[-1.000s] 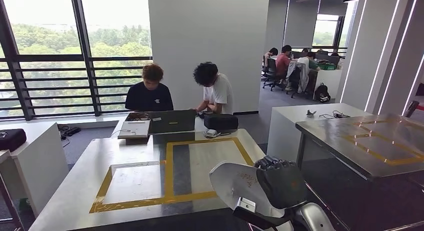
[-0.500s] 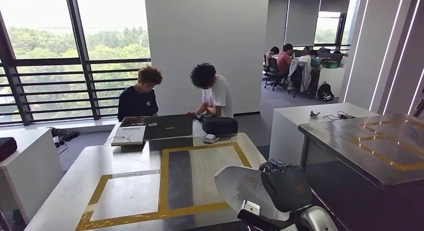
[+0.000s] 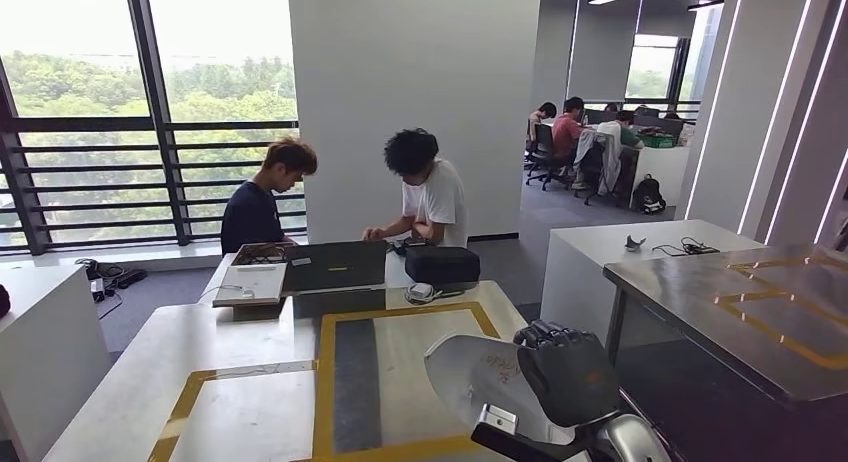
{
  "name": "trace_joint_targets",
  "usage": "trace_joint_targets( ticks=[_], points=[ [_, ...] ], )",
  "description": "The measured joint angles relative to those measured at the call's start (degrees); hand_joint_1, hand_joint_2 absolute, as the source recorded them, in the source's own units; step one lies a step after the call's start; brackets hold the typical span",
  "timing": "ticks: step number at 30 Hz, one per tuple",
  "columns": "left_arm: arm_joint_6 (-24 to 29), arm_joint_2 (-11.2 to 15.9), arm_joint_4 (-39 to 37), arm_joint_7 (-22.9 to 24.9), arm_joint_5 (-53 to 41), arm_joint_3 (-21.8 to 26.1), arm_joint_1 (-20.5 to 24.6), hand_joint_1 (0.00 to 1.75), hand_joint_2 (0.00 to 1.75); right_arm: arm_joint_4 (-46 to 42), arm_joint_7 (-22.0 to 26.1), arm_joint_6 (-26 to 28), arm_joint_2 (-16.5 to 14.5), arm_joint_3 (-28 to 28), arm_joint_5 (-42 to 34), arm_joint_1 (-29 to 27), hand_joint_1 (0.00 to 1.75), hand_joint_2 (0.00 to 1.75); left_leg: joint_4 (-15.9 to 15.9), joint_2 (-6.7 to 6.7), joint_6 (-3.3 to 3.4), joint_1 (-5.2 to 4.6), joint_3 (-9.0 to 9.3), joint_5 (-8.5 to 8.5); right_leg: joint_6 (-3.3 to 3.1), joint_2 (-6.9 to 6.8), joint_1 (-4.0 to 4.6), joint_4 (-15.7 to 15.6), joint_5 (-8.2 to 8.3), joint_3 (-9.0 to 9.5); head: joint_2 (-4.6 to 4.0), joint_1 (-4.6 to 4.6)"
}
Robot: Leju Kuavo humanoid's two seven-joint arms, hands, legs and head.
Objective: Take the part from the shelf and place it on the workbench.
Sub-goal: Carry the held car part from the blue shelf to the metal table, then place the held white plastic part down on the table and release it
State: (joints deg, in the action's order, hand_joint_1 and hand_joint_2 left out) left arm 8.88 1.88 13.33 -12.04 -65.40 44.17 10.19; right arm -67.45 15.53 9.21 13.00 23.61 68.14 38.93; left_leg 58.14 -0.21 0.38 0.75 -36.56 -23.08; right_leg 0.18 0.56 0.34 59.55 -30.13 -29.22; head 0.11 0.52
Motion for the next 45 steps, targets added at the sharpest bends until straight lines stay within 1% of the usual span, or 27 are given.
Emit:
trace_joint_targets(
  ticks=[2,4,5,6,7,9,10,11,12,14,16,19,20,21,22,24,26,29,31,32,35,36,37,39,41,42,45],
  points=[
    [0.01,0.03,0.04,-0.13,0.00,0.00,0.06,0.00,1.75,-0.07,-0.16,-0.02,-0.01,0.05,0.06,0.25,1.75,1.75,0.02,-0.09,0.45,0.06,0.78,-0.48,0.61,-0.21,-0.20,5.60,-1.40,-3.37,0.00,0.08],
    [0.01,0.02,0.05,-0.20,-0.01,0.00,-0.03,0.00,1.75,-0.09,-0.40,-0.05,0.00,0.11,0.12,0.02,1.75,1.75,0.05,-0.20,0.65,0.04,1.31,-1.33,1.02,-0.28,-0.28,12.64,-4.19,-8.68,0.00,0.17],
    [0.01,-0.01,0.04,-0.20,-0.02,0.00,-0.09,0.00,1.75,-0.09,-0.48,-0.06,0.01,0.14,0.13,-0.15,1.75,1.75,0.08,-0.29,0.66,0.02,1.72,-1.82,1.05,-0.28,-0.28,14.29,-5.13,-10.61,0.00,0.24],
    [0.01,-0.04,0.03,-0.20,-0.03,0.00,-0.12,0.00,1.75,-0.09,-0.51,-0.07,0.02,0.16,0.13,-0.26,1.75,1.75,0.10,-0.37,0.65,-0.01,2.29,-2.34,0.94,-0.28,-0.25,13.99,-4.92,-11.61,0.00,0.28],
    [0.01,-0.07,0.03,-0.16,-0.06,0.00,-0.11,0.00,1.75,-0.10,-0.52,-0.07,0.05,0.19,0.13,-0.30,1.75,1.75,0.12,-0.45,0.63,-0.07,2.98,-2.90,0.69,-0.28,-0.19,11.74,-3.28,-11.59,0.00,0.30],
    [0.01,-0.20,0.01,0.01,-0.13,0.00,-0.06,0.00,1.75,-0.11,-0.54,-0.07,0.24,0.19,0.11,-0.30,1.75,1.75,0.14,-0.58,0.45,-0.22,4.40,-4.04,-0.18,-0.26,0.17,3.94,2.84,-9.93,0.00,0.32],
    [0.01,-0.27,-0.01,0.21,-0.21,0.00,-0.02,0.00,1.75,-0.11,-0.55,-0.07,0.37,0.20,0.12,-0.32,1.75,1.75,0.12,-0.69,0.22,-0.30,4.90,-4.56,-0.56,-0.24,0.40,0.75,5.15,-9.10,0.00,0.31],
    [0.03,-0.30,-0.03,0.49,-0.32,0.00,0.01,0.00,1.75,-0.15,-0.56,-0.03,0.48,0.21,0.12,-0.37,1.75,1.75,0.04,-0.78,-0.09,-0.35,5.25,-5.01,-0.89,-0.20,0.62,-1.28,6.69,-8.51,0.00,0.30],
    [0.06,-0.34,-0.04,0.79,-0.43,0.00,0.03,0.00,1.75,-0.22,-0.59,0.03,0.55,0.22,0.12,-0.44,1.75,1.75,0.15,-0.86,-0.45,-0.39,5.53,-5.21,-1.14,-0.14,0.72,-2.19,7.18,-8.21,0.00,0.29],
    [0.16,-0.30,-0.03,1.26,-0.58,0.00,0.06,0.00,1.75,-0.45,-0.65,0.21,0.60,0.24,0.13,-0.61,1.75,1.75,0.31,-0.85,-1.12,-0.40,5.96,-5.55,-1.65,-0.11,0.63,-2.59,7.03,-7.28,0.01,0.26],
    [0.27,-0.31,-0.03,1.40,-0.66,0.00,0.18,0.00,1.75,-0.75,-0.69,0.34,0.60,0.22,0.13,-0.71,1.75,1.75,2.72,-0.60,-1.65,-0.37,5.07,-6.33,-2.28,-0.13,0.37,-2.93,6.68,-6.14,0.01,0.17],
    [0.42,-0.19,-0.03,1.78,-0.69,0.00,0.27,0.00,1.75,-1.02,-0.70,0.40,0.60,0.23,0.13,-1.26,1.75,1.75,12.48,-0.32,-2.39,-0.22,-0.95,-9.86,-2.77,-0.14,0.24,-2.97,5.62,-4.89,0.01,0.03],
    [0.44,-0.15,-0.03,1.92,-0.67,0.00,0.21,0.00,1.75,-1.03,-0.70,0.42,0.60,0.24,0.14,-1.65,1.75,1.75,14.92,-0.26,-2.59,-0.17,-2.93,-10.78,-2.74,-0.12,0.23,-2.92,5.17,-4.46,0.01,0.00],
    [0.45,-0.13,-0.04,2.03,-0.62,0.00,0.13,0.00,1.75,-1.03,-0.71,0.44,0.61,0.24,0.14,-2.06,1.75,1.75,15.62,-0.21,-2.71,-0.14,-4.11,-10.73,-2.67,-0.10,0.20,-2.84,4.65,-3.92,0.00,-0.03],
    [0.45,-0.10,-0.04,2.11,-0.54,0.00,0.05,0.00,1.75,-1.05,-0.73,0.47,0.61,0.24,0.14,-2.40,1.75,1.75,14.29,-0.16,-2.75,-0.11,-4.28,-9.40,-2.55,-0.08,0.14,-2.71,4.06,-3.30,0.00,-0.04],
    [0.49,0.01,-0.05,2.14,-0.23,0.00,-0.11,0.00,1.75,-1.19,-0.79,0.51,0.62,0.23,0.14,-2.73,1.75,1.75,7.23,-0.07,-2.71,-0.03,-2.56,-3.96,-2.13,-0.07,-0.01,-2.28,2.75,-2.11,0.00,-0.08],
    [0.53,0.06,-0.09,1.89,0.23,0.02,-0.29,0.00,1.75,-1.31,-0.85,0.50,0.72,0.22,0.14,-2.75,1.75,1.75,1.72,-0.05,-2.15,-0.11,-0.93,-0.88,-1.53,0.06,-0.01,-1.75,1.62,-1.52,-0.01,-0.13],
    [0.54,0.04,-0.12,1.33,1.07,0.24,-0.61,0.00,1.75,-1.38,-0.78,0.48,1.06,0.19,0.17,-2.87,1.75,1.75,0.97,-0.12,-0.83,-0.21,-0.30,-0.72,-0.64,0.22,0.11,-1.58,0.69,-1.36,0.03,-0.05],
    [0.54,0.04,-0.11,1.03,1.51,0.54,-0.70,0.00,1.75,-1.53,-0.69,0.53,1.34,0.09,0.18,-2.79,1.75,1.75,0.86,-0.16,-0.15,-0.05,0.10,-1.02,0.01,0.09,0.01,0.13,-0.38,-2.03,0.04,0.04],
    [0.53,0.04,-0.10,0.97,1.68,0.72,-0.73,0.00,1.75,-1.61,-0.68,0.56,1.50,0.03,0.18,-2.72,1.75,1.75,0.77,-0.16,0.19,0.05,0.38,-1.24,0.37,0.01,-0.09,2.67,-1.46,-3.38,0.05,0.12],
    [0.35,0.04,-0.15,0.90,2.10,1.27,-1.13,0.00,1.75,-1.64,-0.66,0.54,1.75,-0.03,0.19,-3.07,1.75,1.75,0.80,-0.16,0.66,0.03,0.96,-2.03,1.06,-0.17,-0.38,14.05,-4.51,-10.73,0.07,0.27],
    [0.27,0.01,-0.19,0.87,2.26,1.40,-1.33,0.00,1.75,-1.63,-0.65,0.51,1.81,-0.03,0.20,-3.29,1.75,1.75,0.85,-0.18,0.67,0.03,1.21,-2.32,1.09,-0.18,-0.42,15.80,-4.07,-12.52,0.07,0.27],
    [0.20,-0.05,-0.23,0.81,2.44,1.53,-1.51,0.00,1.75,-1.63,-0.65,0.50,1.89,-0.03,0.20,-3.43,1.75,1.75,0.89,-0.21,0.64,0.03,1.55,-2.62,1.02,-0.18,-0.44,15.27,-2.48,-13.18,0.07,0.29],
    [0.19,-0.23,-0.28,0.67,2.95,1.86,-1.76,0.00,1.75,-1.66,-0.76,0.49,2.06,-0.05,0.31,-3.49,1.75,1.75,0.95,-0.31,0.49,0.00,2.43,-3.26,0.52,-0.19,-0.36,8.53,2.84,-11.35,0.07,0.32],
    [0.19,-0.51,-0.32,0.53,3.66,2.40,-1.86,0.00,1.75,-1.91,-1.10,0.45,2.32,-0.16,0.65,-3.64,1.75,1.75,1.01,-0.48,0.08,-0.17,3.03,-3.86,-0.22,-0.22,-0.01,1.30,6.11,-8.41,0.07,0.32],
    [0.19,-0.64,-0.33,0.46,4.01,2.70,-1.92,0.00,1.75,-2.21,-1.32,0.40,2.44,-0.26,0.83,-3.90,1.75,1.75,1.08,-0.55,-0.11,-0.29,3.10,-4.11,-0.38,-0.21,0.09,-0.65,6.58,-7.55,0.07,0.28],
    [0.20,-0.92,-0.40,0.37,5.15,3.64,-2.17,0.00,1.75,-3.32,-1.58,0.08,2.62,-0.50,1.24,-4.90,1.75,1.75,0.99,-0.51,-0.31,-0.37,3.19,-4.35,-0.20,-0.05,0.14,-1.65,6.37,-7.09,0.07,0.16]
  ],
)
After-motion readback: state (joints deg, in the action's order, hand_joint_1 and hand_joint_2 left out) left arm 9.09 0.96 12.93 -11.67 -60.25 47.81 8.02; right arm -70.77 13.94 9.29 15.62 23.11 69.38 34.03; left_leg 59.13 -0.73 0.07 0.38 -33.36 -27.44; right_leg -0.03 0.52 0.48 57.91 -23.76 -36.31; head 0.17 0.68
